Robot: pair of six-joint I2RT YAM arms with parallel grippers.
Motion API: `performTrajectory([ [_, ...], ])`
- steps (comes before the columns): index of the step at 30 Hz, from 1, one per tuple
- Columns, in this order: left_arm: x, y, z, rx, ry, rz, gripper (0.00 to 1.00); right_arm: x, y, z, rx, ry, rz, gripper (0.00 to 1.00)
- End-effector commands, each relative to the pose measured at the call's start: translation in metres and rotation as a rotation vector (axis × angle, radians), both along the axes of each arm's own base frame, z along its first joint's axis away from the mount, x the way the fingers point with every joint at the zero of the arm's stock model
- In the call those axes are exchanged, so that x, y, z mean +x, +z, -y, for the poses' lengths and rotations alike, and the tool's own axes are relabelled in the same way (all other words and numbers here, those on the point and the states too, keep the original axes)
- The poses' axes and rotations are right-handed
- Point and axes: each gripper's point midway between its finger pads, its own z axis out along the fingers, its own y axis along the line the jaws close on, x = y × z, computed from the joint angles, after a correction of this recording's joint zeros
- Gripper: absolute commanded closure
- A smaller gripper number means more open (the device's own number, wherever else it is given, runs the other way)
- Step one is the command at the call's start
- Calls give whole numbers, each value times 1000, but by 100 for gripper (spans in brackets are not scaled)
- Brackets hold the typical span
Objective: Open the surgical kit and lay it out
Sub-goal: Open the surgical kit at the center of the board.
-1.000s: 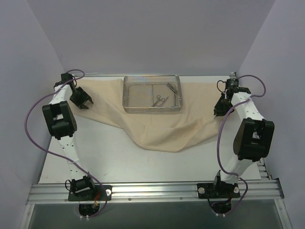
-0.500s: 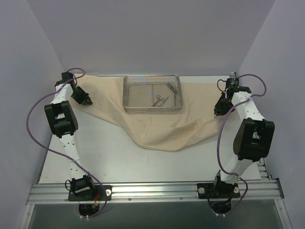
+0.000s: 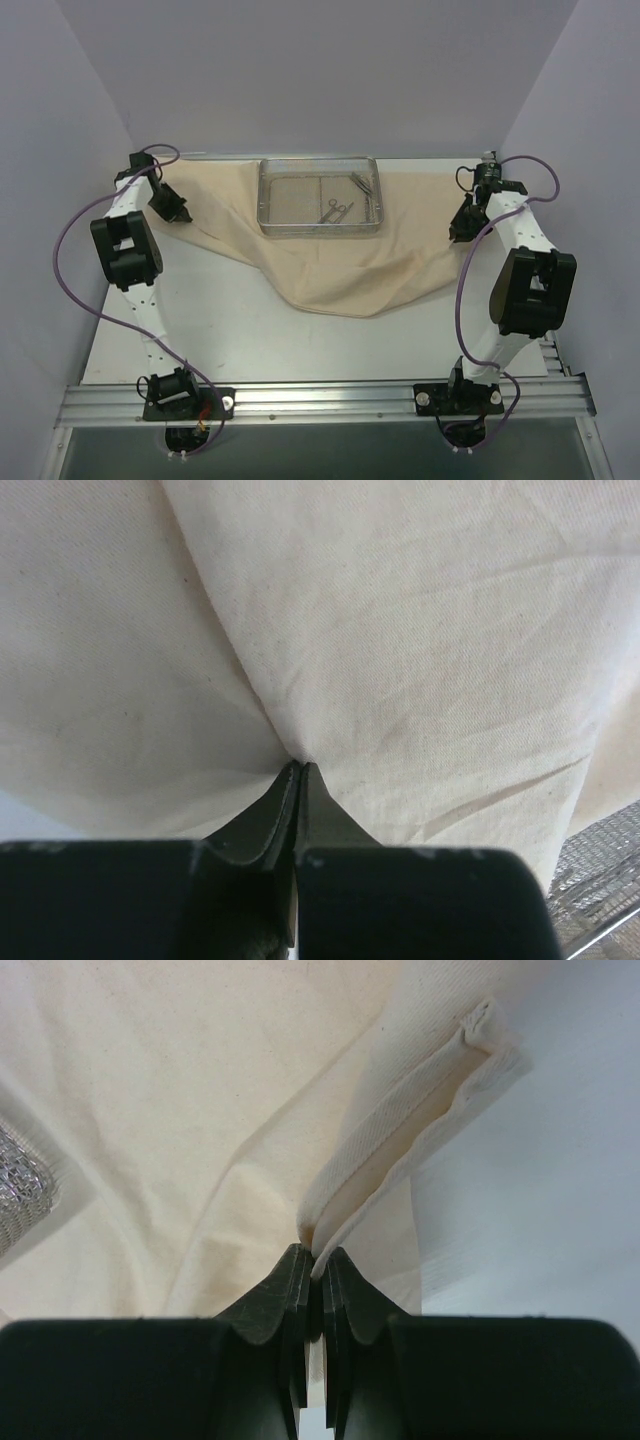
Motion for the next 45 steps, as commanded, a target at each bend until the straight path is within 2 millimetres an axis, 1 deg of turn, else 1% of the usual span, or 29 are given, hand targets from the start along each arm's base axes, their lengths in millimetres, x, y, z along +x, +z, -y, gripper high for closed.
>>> performTrajectory([
  [1, -4, 60, -10, 81, 35, 104, 98, -7, 20, 3, -14, -31, 12, 99],
  [3, -17, 77, -7, 88, 47, 124, 98, -15, 23, 8, -29, -45, 3, 100],
  [5, -30, 78, -4, 83, 51, 118, 98, -31, 24, 17, -49, -69, -33, 100],
  [6, -36, 91, -3, 89, 54, 137, 98, -38, 24, 24, -72, -86, -49, 100],
  [8, -44, 100, 1, 84, 49, 149, 98, -60, 23, 37, -120, -107, -99, 100],
  [12, -63, 93, 5, 95, 9, 102, 95, -103, 21, 72, -168, -199, -182, 100],
  [13, -66, 92, 4, 104, -1, 96, 87, -116, 22, 80, -207, -217, -227, 100],
  [15, -74, 95, 0, 145, -27, 85, 80, -131, 24, 86, -257, -232, -259, 100],
  [16, -78, 92, -2, 164, -51, 80, 69, -140, 24, 89, -280, -239, -286, 100],
  [18, -85, 97, -5, 189, -60, 81, 63, -145, 32, 96, -320, -269, -266, 100],
  [19, -90, 94, -6, 203, -75, 71, 57, -149, 33, 99, -323, -283, -282, 100],
  [22, -101, 93, -3, 204, -93, 59, 52, -155, 25, 98, -267, -306, -308, 99],
  [24, -113, 90, 2, 189, -104, 42, 52, -164, 16, 89, -209, -318, -340, 91],
  [25, -115, 90, 5, 172, -105, 45, 51, -178, 11, 82, -186, -316, -399, 86],
  [26, -121, 86, 8, 163, -108, 34, 51, -183, 4, 76, -161, -308, -425, 77],
  [27, -123, 91, 9, 163, -109, 48, 50, -183, 2, 69, -126, -297, -428, 59],
  [28, -125, 92, 8, 165, -113, 49, 48, -183, 8, 68, -120, -299, -428, 50],
  [30, -124, 100, 7, 173, -117, 61, 47, -170, 19, 71, -123, -285, -388, 29],
  [31, -128, 102, 7, 174, -128, 45, 46, -152, 37, 79, -150, -265, -324, 23],
  [33, -125, 112, 2, 195, -121, 54, 44, -127, 45, 82, -167, -212, -302, 13],
  [34, -126, 114, 1, 194, -117, 54, 44, -102, 67, 86, -193, -181, -229, 13],
  [35, -125, 116, 0, 196, -109, 58, 44, -84, 64, 82, -193, -144, -238, 13],
  [37, -122, 121, 0, 191, -97, 61, 44, -44, 78, 50, -213, -19, -173, 13],
  [38, -121, 121, -1, 188, -93, 55, 43, -10, 95, 36, -223, 34, -97, 14],
  [39, -120, 122, -2, 186, -89, 50, 43, 11, 102, 16, -221, 93, -45, 16],
  [40, -117, 126, -3, 189, -85, 59, 42, 30, 109, -26, -212, 203, 10, 17],
  [42, -116, 125, -6, 187, -73, 44, 41, 75, 134, -75, -195, 322, 169, 21],
  [43, -118, 125, -7, 180, -65, 32, 40, 85, 134, -120, -186, 426, 212, 22],
  [45, -118, 122, -7, 171, -59, 32, 39, 104, 153, -170, -148, 538, 340, 24],
])
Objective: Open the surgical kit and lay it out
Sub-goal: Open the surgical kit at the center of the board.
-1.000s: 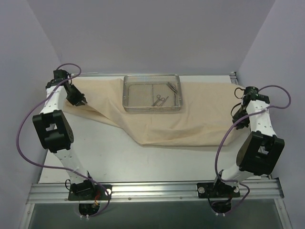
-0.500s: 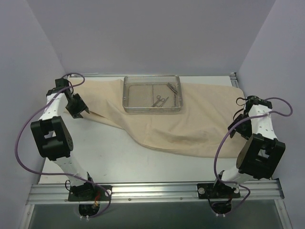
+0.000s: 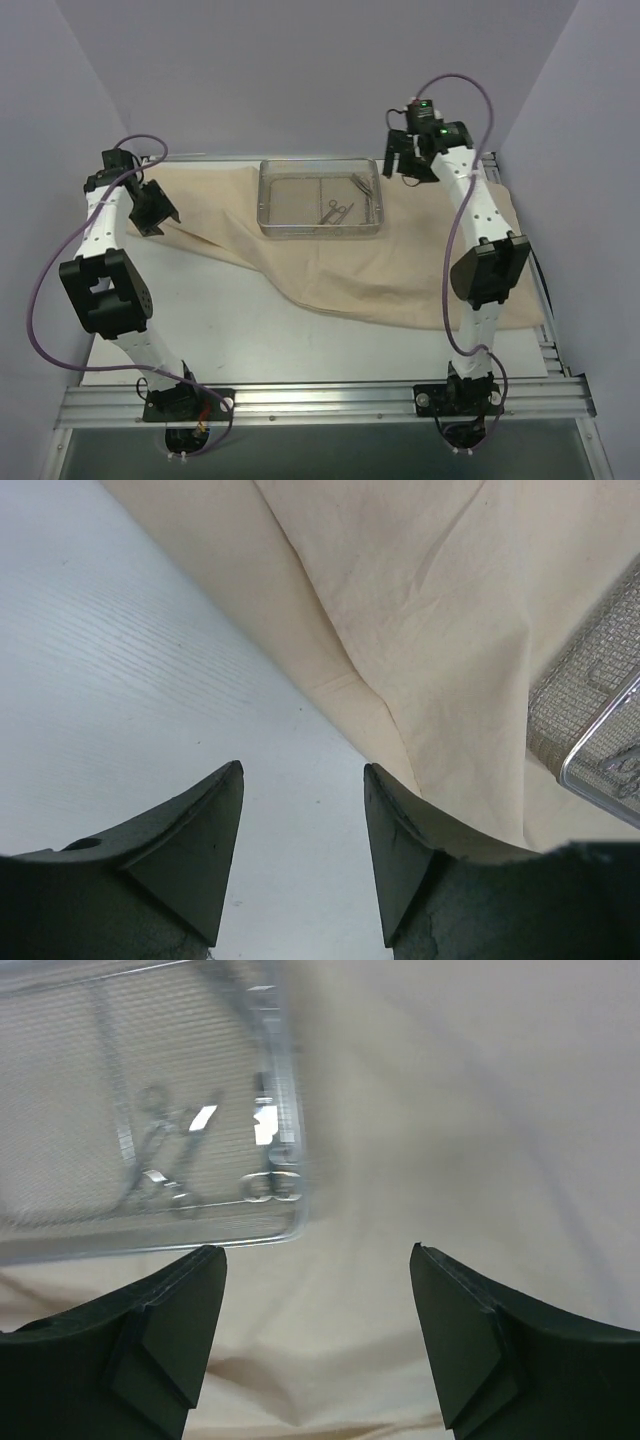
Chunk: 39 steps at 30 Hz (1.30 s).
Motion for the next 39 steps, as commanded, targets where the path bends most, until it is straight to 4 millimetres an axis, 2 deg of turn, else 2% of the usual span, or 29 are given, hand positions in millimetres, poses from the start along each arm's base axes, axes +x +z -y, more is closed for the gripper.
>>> performTrajectory([
  [1, 1, 4, -5, -18, 30, -3, 40, 8, 21, -113, 86, 304, 101, 26],
  [3, 5, 0, -3, -40, 26, 1, 40, 8, 17, -158, 166, 400, 128, 28],
  [5, 9, -5, 15, -153, 16, -5, 39, -2, 3, -192, 181, 455, 102, 30],
  [6, 12, -7, 21, -193, 16, 2, 39, -5, -2, -200, 186, 470, 91, 31],
  [7, 15, -7, 29, -241, 27, 13, 39, -11, 0, -207, 191, 490, 95, 31],
  [8, 9, -13, 44, -309, 19, 5, 39, -15, 3, -218, 196, 512, 114, 31],
  [9, 14, -14, 47, -334, 25, 39, 38, -18, 7, -219, 194, 514, 128, 31],
  [12, 15, -22, 56, -401, 84, 69, 34, -29, 21, -210, 218, 499, 152, 31],
  [15, 17, -28, 56, -404, 111, 95, 34, -40, 32, -191, 202, 485, 166, 31],
  [16, 17, -30, 57, -405, 116, 96, 34, -43, 41, -182, 204, 475, 184, 31],
  [17, 17, -32, 57, -405, 115, 100, 34, -45, 38, -176, 202, 465, 176, 32],
  [19, 21, -38, 55, -397, 122, 120, 35, -45, 50, -155, 212, 430, 204, 32],
  [21, 29, -40, 53, -395, 114, 161, 36, -47, 48, -145, 224, 419, 203, 33],
  [22, 30, -44, 53, -397, 120, 156, 37, -49, 54, -136, 226, 402, 216, 33],
  [23, 30, -45, 53, -404, 124, 156, 38, -51, 49, -131, 222, 398, 200, 34],
  [32, 44, -69, 48, -402, 150, 158, 42, -63, 47, -104, 210, 363, 205, 37],
  [39, 50, -79, 46, -403, 152, 150, 44, -65, 50, -96, 209, 348, 215, 38],
])
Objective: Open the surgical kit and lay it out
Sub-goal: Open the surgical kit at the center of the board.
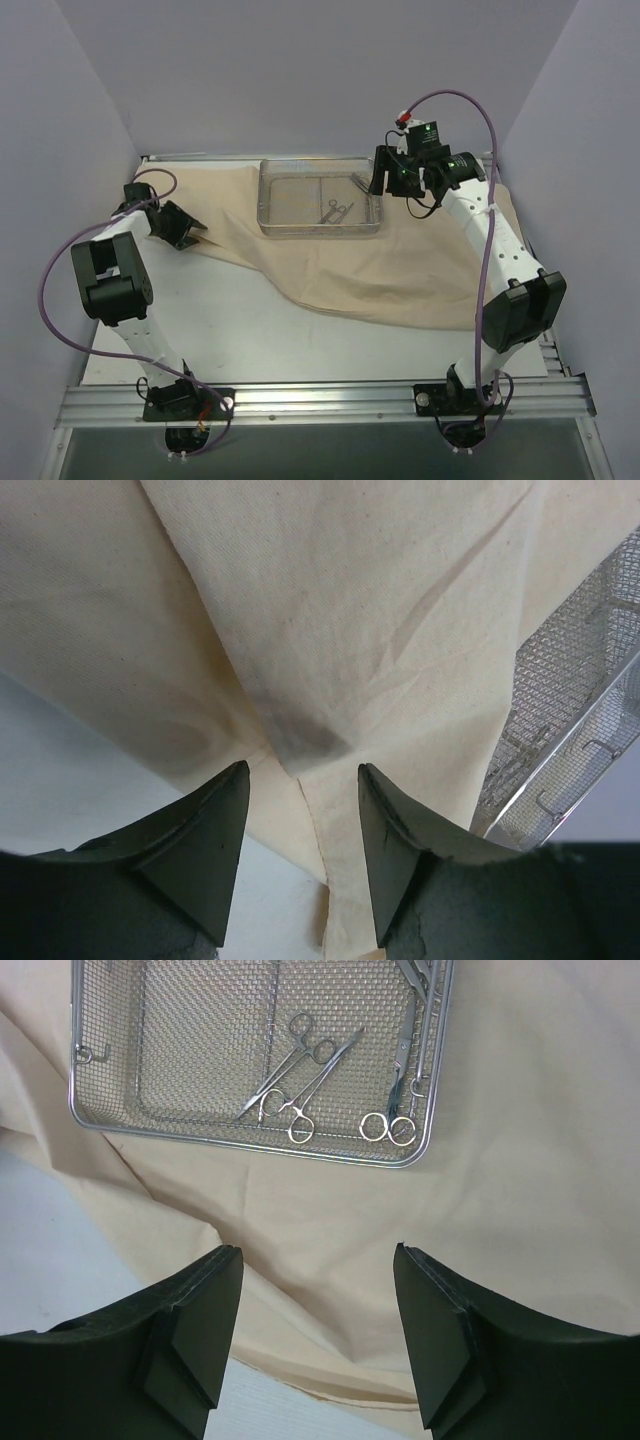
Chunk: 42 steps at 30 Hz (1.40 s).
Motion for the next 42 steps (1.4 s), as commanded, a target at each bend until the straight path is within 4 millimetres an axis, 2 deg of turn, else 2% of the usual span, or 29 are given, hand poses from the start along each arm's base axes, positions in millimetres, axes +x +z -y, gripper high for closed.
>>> performTrajectory([
  [1, 14, 3, -2, 2, 3, 46, 44, -4, 19, 7, 13, 4, 56, 38],
  [7, 21, -9, -6, 14, 5, 52, 44, -5, 20, 10, 7, -9, 61, 40],
  [16, 42, -18, -9, 9, 14, 110, 49, -6, 17, 15, -13, -18, 52, 43],
  [21, 50, -15, -11, 19, 24, 146, 61, -8, 15, 17, -18, -23, 47, 44],
  [26, 58, -13, -16, 32, 33, 160, 68, -9, 11, 15, -14, -17, 32, 46],
  [27, 58, -13, -16, 31, 31, 157, 71, -9, 10, 16, -15, -18, 31, 46],
  [28, 61, -10, -16, 32, 29, 163, 79, -10, 10, 16, -15, -20, 28, 47],
  [29, 56, -10, -15, 29, 26, 139, 84, -10, 9, 17, -20, -24, 24, 47],
  [31, 53, 4, -13, 67, 3, 134, 90, -12, 5, 22, -36, -43, 10, 48],
  [33, 32, 6, -12, 110, -19, 55, 95, -13, -7, 26, -50, -55, -24, 48],
  [34, 23, 16, -15, 141, -7, 34, 98, -16, -15, 30, -57, -61, -64, 49],
  [35, 4, 14, -13, 132, -5, -33, 98, -17, -22, 31, -60, -57, -89, 50],
  [36, -5, 18, -13, 137, -3, -47, 98, -18, -33, 30, -71, -47, -120, 51],
  [37, -14, 36, -14, 155, 2, -28, 98, -19, -39, 31, -77, -40, -136, 52],
  [38, -33, 32, -12, 160, 0, -78, 98, -20, -43, 30, -81, -33, -146, 52],
  [39, -43, 54, -13, 191, 4, -43, 98, -20, -52, 28, -75, -15, -169, 52],
  [42, -74, 69, -13, 237, -6, -47, 98, -22, -65, 21, -64, 20, -211, 53],
])
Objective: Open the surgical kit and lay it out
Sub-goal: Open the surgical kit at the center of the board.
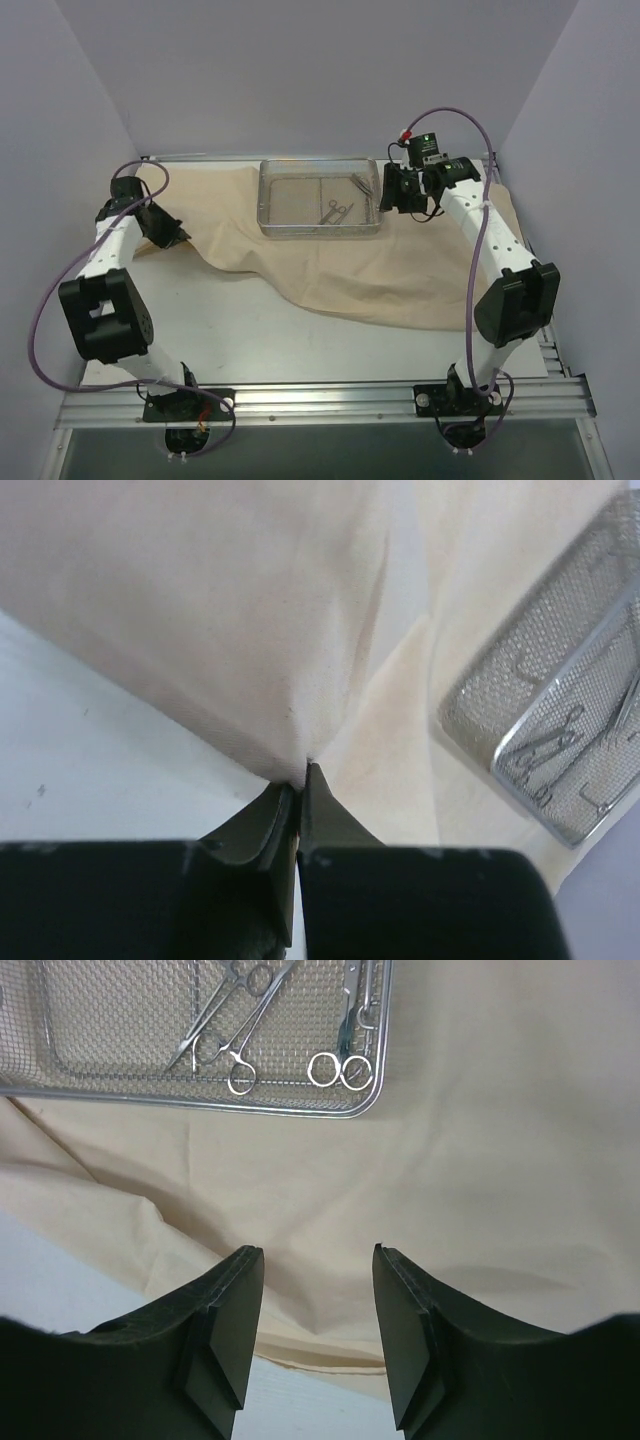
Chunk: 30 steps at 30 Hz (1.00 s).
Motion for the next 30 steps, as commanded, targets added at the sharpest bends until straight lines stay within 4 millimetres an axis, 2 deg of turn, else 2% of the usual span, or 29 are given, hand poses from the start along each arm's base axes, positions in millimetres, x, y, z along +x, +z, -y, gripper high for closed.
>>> performTrajectory([
  [1, -49, 47, -3, 100, -17, 10, 98, -12, -28, -8, 11, 75, -107, 53],
  [3, -72, 52, -3, 125, -17, -32, 98, -15, -37, -12, 18, 95, -140, 53],
  [4, -82, 65, -3, 144, -13, -11, 98, -19, -43, -14, 28, 108, -160, 53],
  [6, -110, 68, -8, 182, 14, -76, 98, -25, -48, -16, 30, 120, -176, 53],
  [7, -122, 78, -8, 201, 27, -64, 98, -28, -51, -17, 40, 124, -184, 53],
  [9, -151, 85, -5, 217, 62, -88, 98, -39, -60, -19, 53, 122, -218, 53],
  [11, -180, 76, 2, 203, 59, -158, 97, -49, -68, -22, 65, 128, -247, 53],
  [14, -217, 79, -6, 282, 95, -222, 88, -61, -74, -24, 69, 134, -279, 53],
  [16, -232, 87, -11, 329, 109, -230, 87, -66, -75, -25, 75, 138, -286, 53],
  [19, -258, 99, -6, 332, 97, -250, 83, -73, -75, -23, 79, 135, -291, 53],
  [21, -269, 112, -9, 360, 101, -233, 77, -77, -74, -21, 76, 131, -289, 53],
  [22, -281, 115, -9, 371, 97, -265, 74, -79, -74, -19, 76, 127, -295, 53],
  [23, -287, 121, -14, 402, 103, -276, 69, -80, -73, -18, 75, 123, -295, 53],
  [24, -289, 131, -16, 424, 89, -260, 62, -83, -73, -17, 77, 123, -301, 53],
  [25, -295, 134, -16, 429, 79, -282, 52, -87, -74, -17, 80, 123, -314, 52],
  [27, -294, 139, -14, 421, 47, -285, 34, -89, -71, -17, 83, 123, -305, 52],
  [30, -287, 137, -9, 391, 20, -285, 30, -90, -69, -12, 80, 116, -296, 52],
])
